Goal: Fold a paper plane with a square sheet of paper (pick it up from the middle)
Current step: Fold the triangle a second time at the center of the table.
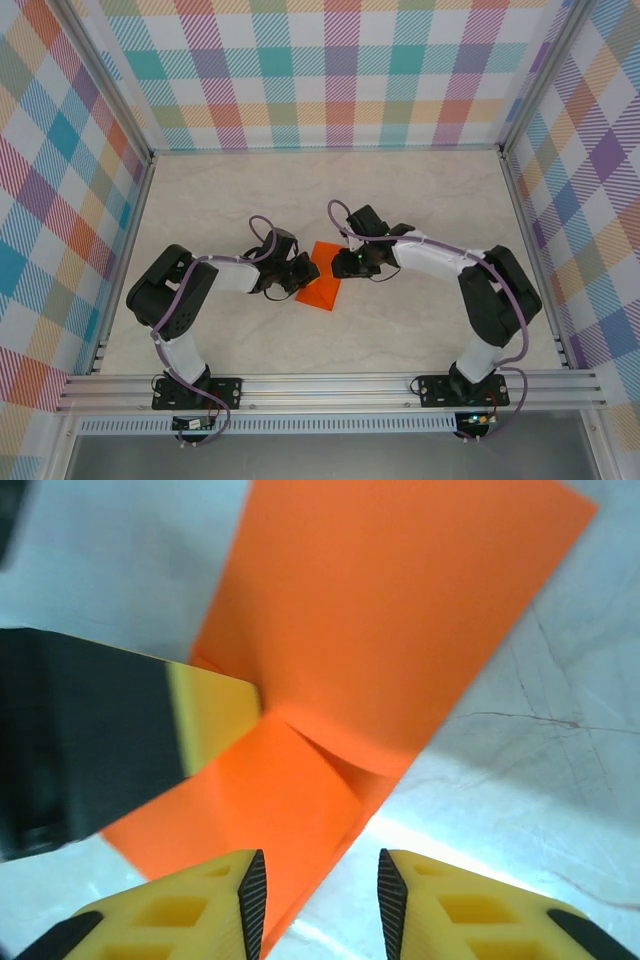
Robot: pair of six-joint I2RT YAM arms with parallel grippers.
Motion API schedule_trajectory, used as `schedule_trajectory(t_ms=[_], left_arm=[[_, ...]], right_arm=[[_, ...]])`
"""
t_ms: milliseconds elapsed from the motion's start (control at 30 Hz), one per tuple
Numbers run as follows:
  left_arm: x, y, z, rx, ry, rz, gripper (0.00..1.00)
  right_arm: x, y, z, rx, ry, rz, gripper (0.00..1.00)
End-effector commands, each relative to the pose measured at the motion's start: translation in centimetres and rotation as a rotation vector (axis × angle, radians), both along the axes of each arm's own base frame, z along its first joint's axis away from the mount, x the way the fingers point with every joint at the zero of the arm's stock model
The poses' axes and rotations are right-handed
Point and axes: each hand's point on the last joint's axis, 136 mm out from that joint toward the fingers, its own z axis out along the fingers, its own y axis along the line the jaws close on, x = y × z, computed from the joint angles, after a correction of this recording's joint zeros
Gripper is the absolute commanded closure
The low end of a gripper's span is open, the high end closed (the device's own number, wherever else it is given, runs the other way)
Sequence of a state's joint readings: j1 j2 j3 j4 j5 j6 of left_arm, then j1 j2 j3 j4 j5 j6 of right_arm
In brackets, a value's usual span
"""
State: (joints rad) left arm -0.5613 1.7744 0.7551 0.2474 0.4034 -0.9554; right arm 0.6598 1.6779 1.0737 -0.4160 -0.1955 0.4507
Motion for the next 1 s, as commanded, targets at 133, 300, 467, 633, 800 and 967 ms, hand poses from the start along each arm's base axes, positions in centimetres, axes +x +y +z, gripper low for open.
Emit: schedule_trajectory(t_ms=[133, 300, 467, 633, 800, 967], left_arm=[[-2.0, 1.9, -3.0, 0.100, 0.084, -0.006, 1.00], [-1.8, 1.7, -2.9, 0.097, 0.080, -0.009, 1.00], [-1.8, 1.7, -2.8, 0.095, 0.080, -0.011, 1.00], [-2.0, 1.6, -2.6, 0.091, 0.078, -0.017, 1.00], [-2.1, 1.5, -2.6, 0.089, 0.077, -0.026, 1.00], [-2.2, 1.2, -2.5, 0.079, 0.077, -0.040, 1.00]], right_arm=[[-2.8, 4.6, 2.3, 0.273, 0.162, 0.059, 0.87], [-3.9, 6.6, 0.6, 0.282, 0.232, 0.041, 0.95], [-4.3, 6.7, -1.9, 0.229, 0.281, -0.005, 0.96], [-4.2, 6.4, -3.3, 0.197, 0.299, -0.029, 0.96], [-4.2, 5.7, -4.3, 0.151, 0.300, -0.050, 0.96], [-4.6, 5.4, -5.2, 0.135, 0.328, -0.054, 0.96]])
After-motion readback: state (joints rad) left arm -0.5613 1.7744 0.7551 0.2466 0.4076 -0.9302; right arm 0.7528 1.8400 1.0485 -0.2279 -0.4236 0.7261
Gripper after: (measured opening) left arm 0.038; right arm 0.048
